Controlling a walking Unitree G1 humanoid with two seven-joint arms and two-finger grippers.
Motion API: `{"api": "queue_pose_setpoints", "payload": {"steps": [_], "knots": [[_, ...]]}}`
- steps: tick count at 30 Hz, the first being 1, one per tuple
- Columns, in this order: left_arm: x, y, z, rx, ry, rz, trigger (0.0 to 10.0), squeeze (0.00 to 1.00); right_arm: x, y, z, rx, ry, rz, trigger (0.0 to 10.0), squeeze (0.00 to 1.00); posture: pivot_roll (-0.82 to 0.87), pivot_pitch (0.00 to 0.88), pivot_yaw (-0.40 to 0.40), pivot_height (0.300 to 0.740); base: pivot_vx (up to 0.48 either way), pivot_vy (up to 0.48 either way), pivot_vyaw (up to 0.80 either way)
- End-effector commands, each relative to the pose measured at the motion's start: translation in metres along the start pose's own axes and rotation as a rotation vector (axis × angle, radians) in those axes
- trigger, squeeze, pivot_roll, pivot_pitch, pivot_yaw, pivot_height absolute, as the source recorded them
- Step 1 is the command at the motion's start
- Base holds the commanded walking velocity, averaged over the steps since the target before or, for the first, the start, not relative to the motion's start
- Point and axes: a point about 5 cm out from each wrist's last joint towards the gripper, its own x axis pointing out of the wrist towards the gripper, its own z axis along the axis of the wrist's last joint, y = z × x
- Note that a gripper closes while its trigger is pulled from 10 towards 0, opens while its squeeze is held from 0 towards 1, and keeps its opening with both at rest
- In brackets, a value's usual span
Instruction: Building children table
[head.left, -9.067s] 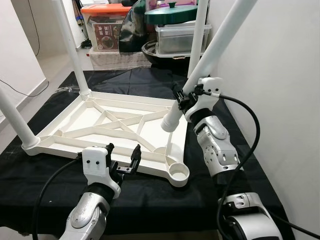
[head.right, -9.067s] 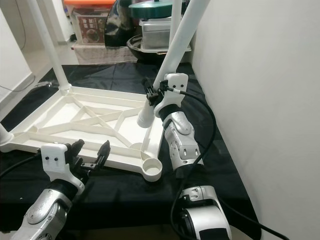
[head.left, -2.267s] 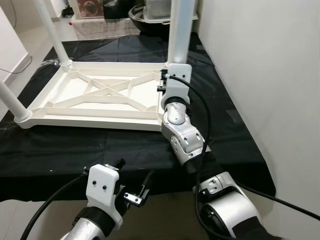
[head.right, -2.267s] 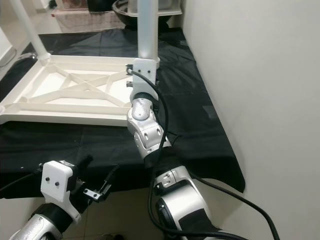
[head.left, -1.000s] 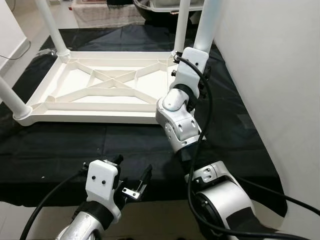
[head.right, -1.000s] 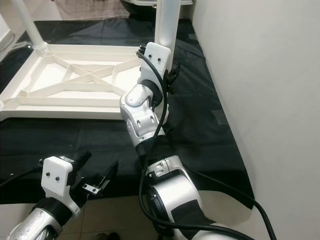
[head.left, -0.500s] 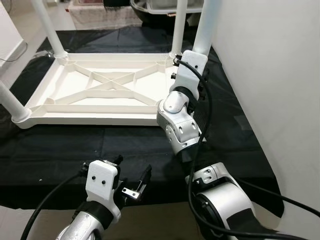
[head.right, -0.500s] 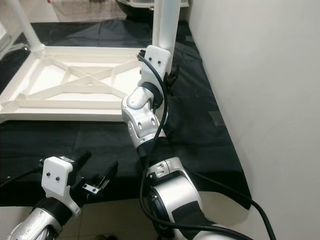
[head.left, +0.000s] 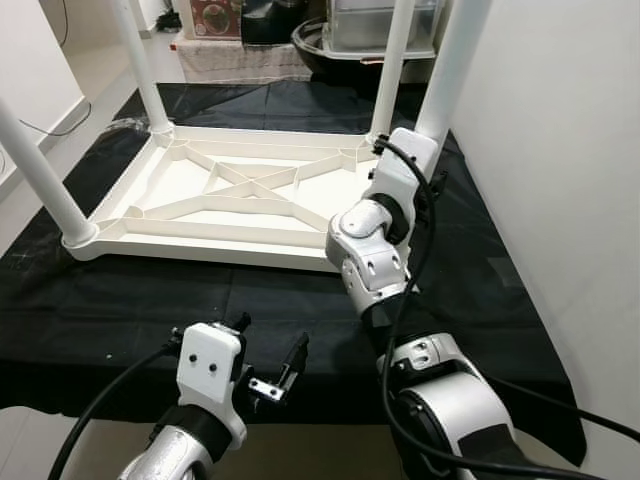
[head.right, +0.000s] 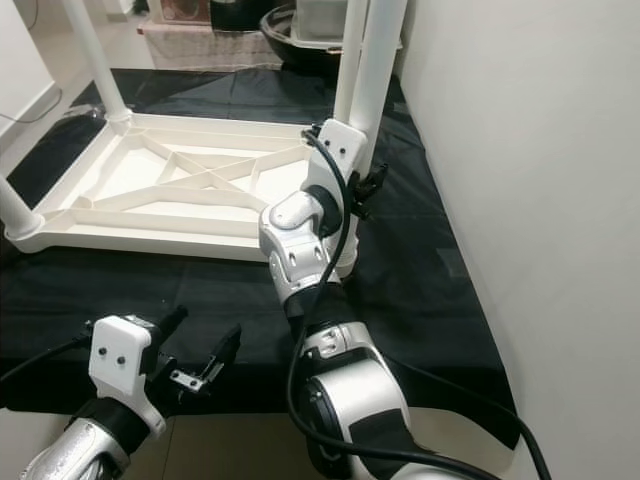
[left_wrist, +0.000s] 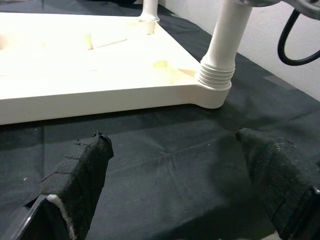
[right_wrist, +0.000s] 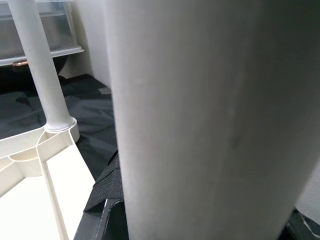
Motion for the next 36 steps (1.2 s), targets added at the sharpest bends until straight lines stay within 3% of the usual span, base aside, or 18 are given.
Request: {"api": "queue_pose_setpoints", "payload": {"steps": [1,2,4,7,18,23,28,36], "knots": [[0.0,-0.006,-0.005,-0.019,0.021,-0.04,10.0,0.0,-0.008,-0.017,-0.069,-0.152,0.291,-0.062,10.0,0.0,0.08,0.171,-0.004,0.74,0.0,0.0,0.0],[-0.001,-0.015,-0.005,-0.05,0.032,-0.117,10.0,0.0,-0.011,-0.015,-0.069,-0.156,0.284,-0.043,10.0,0.0,0.08,0.171,-0.004,0.74,0.0,0.0,0.0],[-0.001,-0.015,-0.005,-0.05,0.032,-0.117,10.0,0.0,-0.011,-0.015,-0.069,-0.156,0.284,-0.043,10.0,0.0,0.08,0.171,-0.004,0.74,0.0,0.0,0.0],[-0.004,-0.028,-0.005,-0.091,0.048,-0.215,10.0,0.0,-0.015,-0.012,-0.07,-0.164,0.279,-0.025,10.0,0.0,0.09,0.173,-0.003,0.74,0.0,0.0,0.0],[-0.007,-0.028,-0.009,-0.071,0.065,-0.195,10.0,0.0,-0.019,-0.005,-0.066,-0.121,0.286,0.012,10.0,0.0,0.1,0.175,0.003,0.74,0.0,0.0,0.0],[-0.007,-0.026,-0.009,-0.062,0.065,-0.187,10.0,0.0,-0.023,0.006,-0.049,-0.076,0.166,0.134,10.0,0.0,0.1,0.172,0.004,0.74,0.0,0.0,0.0],[-0.007,-0.024,-0.009,-0.059,0.063,-0.177,10.0,0.0,-0.022,0.007,-0.043,-0.068,0.126,0.155,10.0,0.0,0.09,0.172,0.003,0.74,0.0,0.0,0.0],[-0.007,-0.023,-0.009,-0.051,0.063,-0.163,10.0,0.0,-0.023,0.002,-0.062,-0.114,0.215,0.141,10.0,0.0,0.1,0.172,0.002,0.74,0.0,0.0,0.0]]}}
